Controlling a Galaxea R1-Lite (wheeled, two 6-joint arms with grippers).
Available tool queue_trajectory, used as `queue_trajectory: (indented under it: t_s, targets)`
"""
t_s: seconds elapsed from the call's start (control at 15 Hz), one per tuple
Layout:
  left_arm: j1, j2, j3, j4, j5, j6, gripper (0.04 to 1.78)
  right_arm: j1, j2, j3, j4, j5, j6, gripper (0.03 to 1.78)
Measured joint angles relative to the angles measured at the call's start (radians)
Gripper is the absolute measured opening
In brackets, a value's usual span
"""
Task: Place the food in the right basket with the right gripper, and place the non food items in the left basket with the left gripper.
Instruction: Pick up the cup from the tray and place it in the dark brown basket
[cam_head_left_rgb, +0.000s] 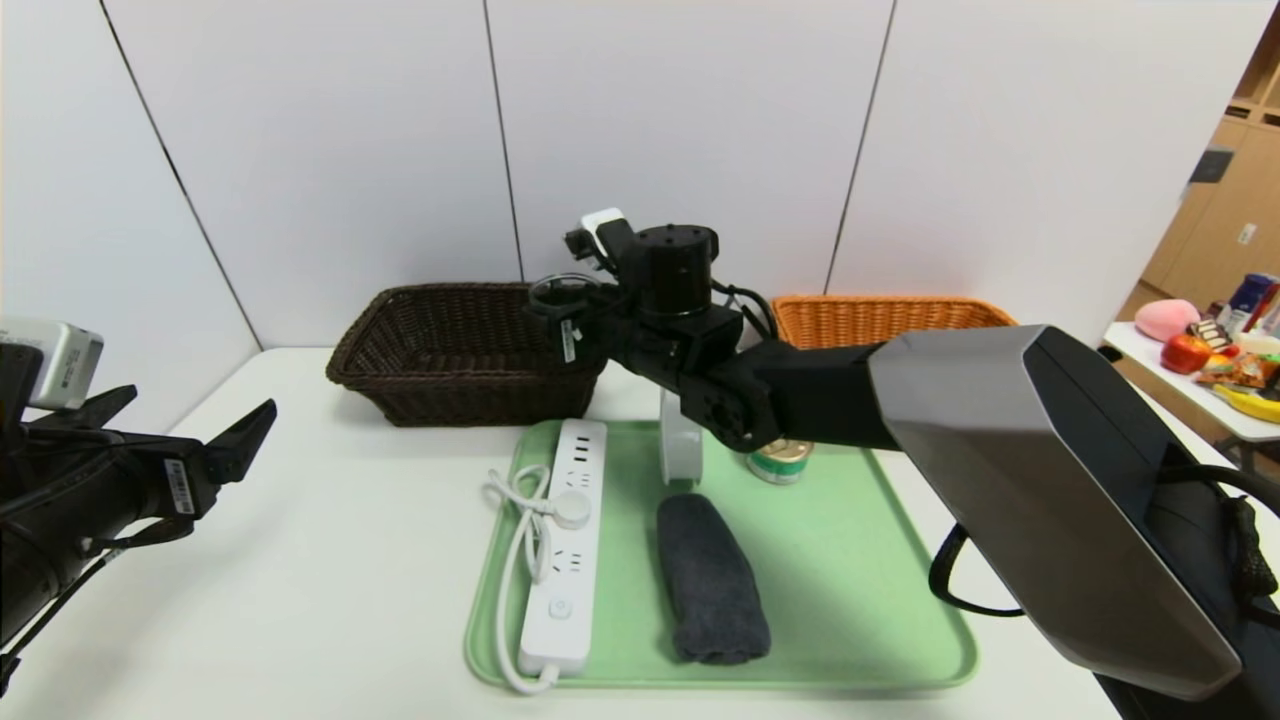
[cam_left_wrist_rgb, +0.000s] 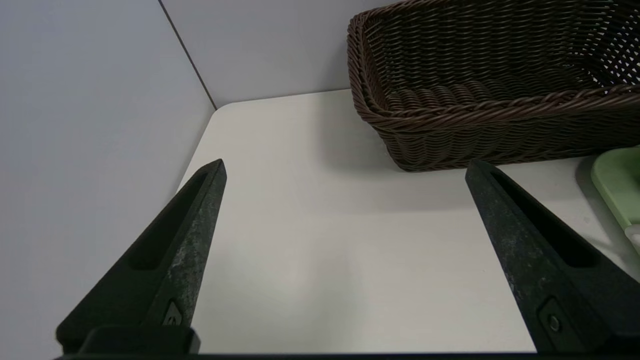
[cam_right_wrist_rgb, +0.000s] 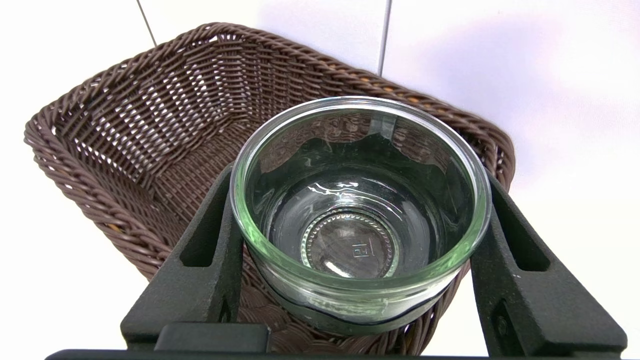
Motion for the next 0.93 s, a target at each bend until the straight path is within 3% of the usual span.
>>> queue_trajectory:
  t_s: [0.4, 0.6, 0.93]
  targets:
    - [0.000, -0.021, 0.009, 0.002, 0.000, 0.001, 1.69, -0.002, 0.002, 0.000, 0.007, -0.002, -0.006, 1.22]
    - [0.000, -0.025, 0.009, 0.002, 0.000, 0.002, 1.69, -0.001, 0.002, 0.000, -0.001, -0.003, -0.007, 1.40]
    - [0.000, -0.043, 0.021, 0.003, 0.000, 0.004, 1.69, -0.001, -0.001, 0.000, -0.009, -0.004, -0.008, 1.54]
